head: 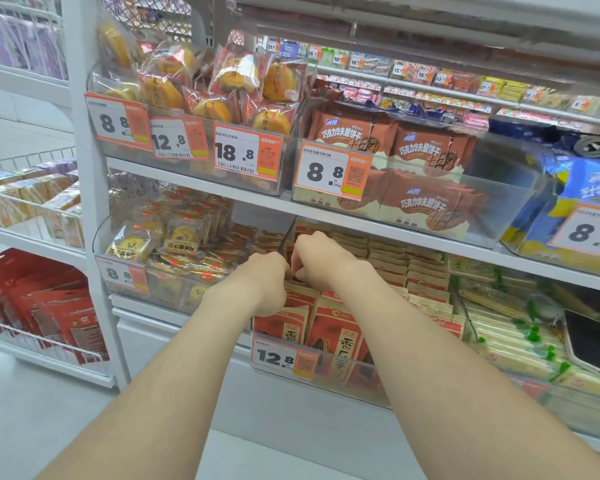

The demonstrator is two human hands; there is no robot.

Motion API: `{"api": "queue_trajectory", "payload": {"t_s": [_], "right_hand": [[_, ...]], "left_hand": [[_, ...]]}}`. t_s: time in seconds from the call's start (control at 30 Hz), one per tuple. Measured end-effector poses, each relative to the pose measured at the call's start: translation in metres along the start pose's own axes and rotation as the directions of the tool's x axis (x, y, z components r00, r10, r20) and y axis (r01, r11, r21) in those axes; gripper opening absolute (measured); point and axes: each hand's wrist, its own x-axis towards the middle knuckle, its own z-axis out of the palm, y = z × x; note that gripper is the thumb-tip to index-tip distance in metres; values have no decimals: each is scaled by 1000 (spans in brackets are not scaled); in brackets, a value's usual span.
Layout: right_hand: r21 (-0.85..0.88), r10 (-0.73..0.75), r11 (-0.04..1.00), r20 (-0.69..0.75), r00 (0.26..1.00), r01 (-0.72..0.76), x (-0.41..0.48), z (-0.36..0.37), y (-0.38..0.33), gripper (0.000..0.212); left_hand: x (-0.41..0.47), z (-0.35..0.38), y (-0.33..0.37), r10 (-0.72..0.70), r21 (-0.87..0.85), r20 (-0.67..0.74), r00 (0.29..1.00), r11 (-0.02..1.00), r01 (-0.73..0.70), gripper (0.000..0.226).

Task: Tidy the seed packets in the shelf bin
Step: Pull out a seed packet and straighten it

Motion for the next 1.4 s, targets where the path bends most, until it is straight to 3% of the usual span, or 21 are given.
{"api": "queue_trajectory", "payload": {"t_s": [0.23, 0.33, 0.43, 0.5, 0.6, 0.67, 0.8, 0.93, 1.0, 1.2, 1.33, 1.4], "right_hand": [[-276, -121, 958, -151, 981, 76, -19, -14, -6, 26], [-388, -213, 914, -219, 952, 115, -39, -22, -9, 11], [-384, -317, 909, -384, 867, 162, -57, -26, -6, 44], [-340, -336, 924, -512, 791, 172, -66, -27, 5, 47], [-302, -323, 942, -682, 656, 149, -85, -29, 18, 22], [-275, -296, 954, -785, 544, 122, -101, -33, 23, 18], [-202, -222, 974, -934, 281, 97, -133, -46, 28, 11], [-35, -48, 994, -991, 124, 102, -160, -48, 32, 15], [56, 37, 987, -991, 126, 153, -169, -45, 32, 17], [409, 275, 838, -888, 368, 362, -184, -26, 29, 24], [591, 460, 727, -797, 391, 350, -191, -22, 31, 21], [713, 571, 576, -701, 427, 401, -194, -20, 29, 16]], "left_hand": [[-3, 4, 6, -12, 50, -11, 1000, 999, 13, 50], [-7, 4, 6, -8, 29, 36, 999, 1000, 7, 52], [-11, 3, 4, 27, 29, 46, 999, 999, -28, 55], [-15, 2, 4, 47, 22, 39, 998, 999, -48, 53], [-20, 2, 4, 60, 2, 9, 998, 998, -60, 46], [-25, 0, 5, 57, -9, -42, 997, 998, -58, 44], [-34, -4, 7, 22, -31, -271, 962, 999, -31, 45], [-46, -2, 22, -59, -163, -511, 858, 986, -29, 37], [-53, 3, 38, -51, -237, -567, 822, 966, -103, 32], [-78, 29, 110, 113, -468, -599, 793, 754, -461, 21], [-79, 50, 133, 165, -480, -647, 745, 671, -566, 21], [-74, 56, 139, 103, -540, -645, 757, 639, -547, 12]]}}
